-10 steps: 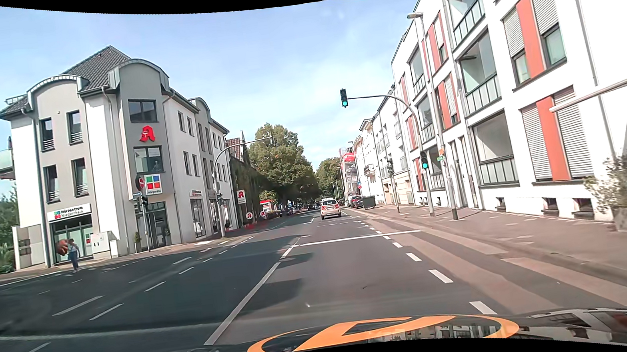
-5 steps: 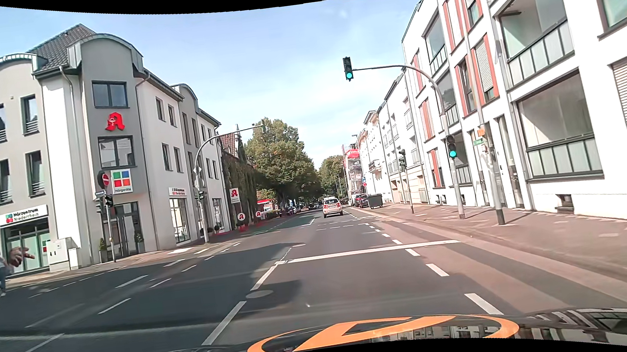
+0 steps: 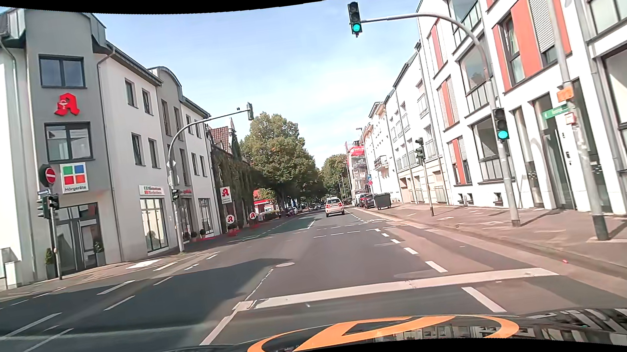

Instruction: Follow the waypoints while adhering to traffic rules and regulations

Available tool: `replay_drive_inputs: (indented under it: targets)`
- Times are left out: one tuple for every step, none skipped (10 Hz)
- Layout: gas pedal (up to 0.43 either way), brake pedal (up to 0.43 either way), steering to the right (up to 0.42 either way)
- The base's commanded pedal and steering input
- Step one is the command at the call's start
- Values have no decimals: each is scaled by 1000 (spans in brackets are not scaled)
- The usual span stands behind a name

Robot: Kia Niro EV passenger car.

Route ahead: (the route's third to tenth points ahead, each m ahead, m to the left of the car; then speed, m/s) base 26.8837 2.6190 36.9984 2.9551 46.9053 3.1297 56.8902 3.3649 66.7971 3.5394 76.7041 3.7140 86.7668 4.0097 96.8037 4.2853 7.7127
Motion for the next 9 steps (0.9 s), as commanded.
replay_drive_inputs:
  targets:
    - [79,0,-13]
    - [79,0,-13]
    - [79,0,-13]
    - [79,0,-13]
    - [79,0,-13]
    - [79,0,-13]
    - [79,0,-13]
    - [79,0,-13]
    - [79,0,-13]
